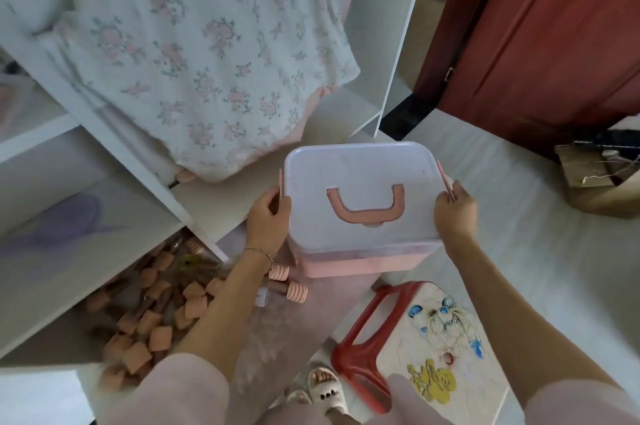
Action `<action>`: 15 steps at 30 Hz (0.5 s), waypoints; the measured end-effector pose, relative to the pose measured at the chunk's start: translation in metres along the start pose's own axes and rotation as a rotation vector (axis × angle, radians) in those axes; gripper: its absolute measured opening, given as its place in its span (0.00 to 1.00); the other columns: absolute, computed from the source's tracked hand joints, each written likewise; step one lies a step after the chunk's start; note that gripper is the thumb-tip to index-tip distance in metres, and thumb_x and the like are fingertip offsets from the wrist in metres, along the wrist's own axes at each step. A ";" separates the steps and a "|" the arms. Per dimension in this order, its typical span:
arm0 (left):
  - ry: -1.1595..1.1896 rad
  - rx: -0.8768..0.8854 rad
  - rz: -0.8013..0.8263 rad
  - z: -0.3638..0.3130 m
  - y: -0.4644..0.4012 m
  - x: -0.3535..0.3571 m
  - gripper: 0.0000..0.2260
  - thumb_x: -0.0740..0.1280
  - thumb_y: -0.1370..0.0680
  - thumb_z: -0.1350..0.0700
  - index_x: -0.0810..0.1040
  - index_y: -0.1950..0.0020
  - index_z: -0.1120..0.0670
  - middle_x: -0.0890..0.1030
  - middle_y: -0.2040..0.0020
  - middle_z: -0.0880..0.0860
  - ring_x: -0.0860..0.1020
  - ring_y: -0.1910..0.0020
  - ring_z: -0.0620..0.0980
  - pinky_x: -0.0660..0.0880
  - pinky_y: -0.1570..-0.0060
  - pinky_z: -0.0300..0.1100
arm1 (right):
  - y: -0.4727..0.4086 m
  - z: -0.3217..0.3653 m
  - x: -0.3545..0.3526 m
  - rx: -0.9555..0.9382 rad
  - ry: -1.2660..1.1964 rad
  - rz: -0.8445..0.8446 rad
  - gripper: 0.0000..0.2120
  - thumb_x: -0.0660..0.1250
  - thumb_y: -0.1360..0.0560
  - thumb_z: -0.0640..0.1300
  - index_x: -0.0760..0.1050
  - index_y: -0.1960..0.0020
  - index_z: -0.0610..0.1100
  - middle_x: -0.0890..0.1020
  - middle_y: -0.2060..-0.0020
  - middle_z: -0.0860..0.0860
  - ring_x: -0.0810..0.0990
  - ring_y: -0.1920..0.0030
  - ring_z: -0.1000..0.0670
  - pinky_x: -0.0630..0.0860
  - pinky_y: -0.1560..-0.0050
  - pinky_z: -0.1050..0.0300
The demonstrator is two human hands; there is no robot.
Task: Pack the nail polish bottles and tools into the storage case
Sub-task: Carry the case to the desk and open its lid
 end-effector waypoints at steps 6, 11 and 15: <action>0.110 -0.063 0.004 0.018 0.000 0.004 0.11 0.64 0.22 0.56 0.71 0.42 0.55 0.75 0.49 0.48 0.73 0.49 0.46 0.68 0.51 0.36 | -0.009 0.019 0.010 -0.103 0.253 0.017 0.20 0.51 0.22 0.40 0.66 0.32 0.46 0.75 0.40 0.45 0.70 0.39 0.42 0.68 0.36 0.47; 0.155 -0.089 -0.015 0.031 0.007 0.002 0.15 0.64 0.22 0.53 0.68 0.37 0.55 0.75 0.48 0.47 0.73 0.48 0.47 0.69 0.49 0.38 | -0.001 0.031 0.022 -0.221 0.544 -0.069 0.20 0.51 0.21 0.48 0.61 0.30 0.47 0.69 0.33 0.47 0.66 0.33 0.43 0.65 0.35 0.43; 0.178 -0.083 -0.069 0.028 0.012 0.002 0.15 0.60 0.20 0.56 0.67 0.35 0.57 0.75 0.43 0.52 0.73 0.44 0.49 0.69 0.45 0.41 | -0.004 0.032 0.024 -0.224 0.526 -0.085 0.20 0.51 0.21 0.49 0.61 0.30 0.49 0.70 0.33 0.48 0.67 0.35 0.44 0.71 0.41 0.45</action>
Point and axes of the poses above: each hand's wrist, its own y-axis away from the middle knuckle, its own x-axis out of the palm, z = x × y, the point moved 8 cm from there along -y, towards the middle knuckle
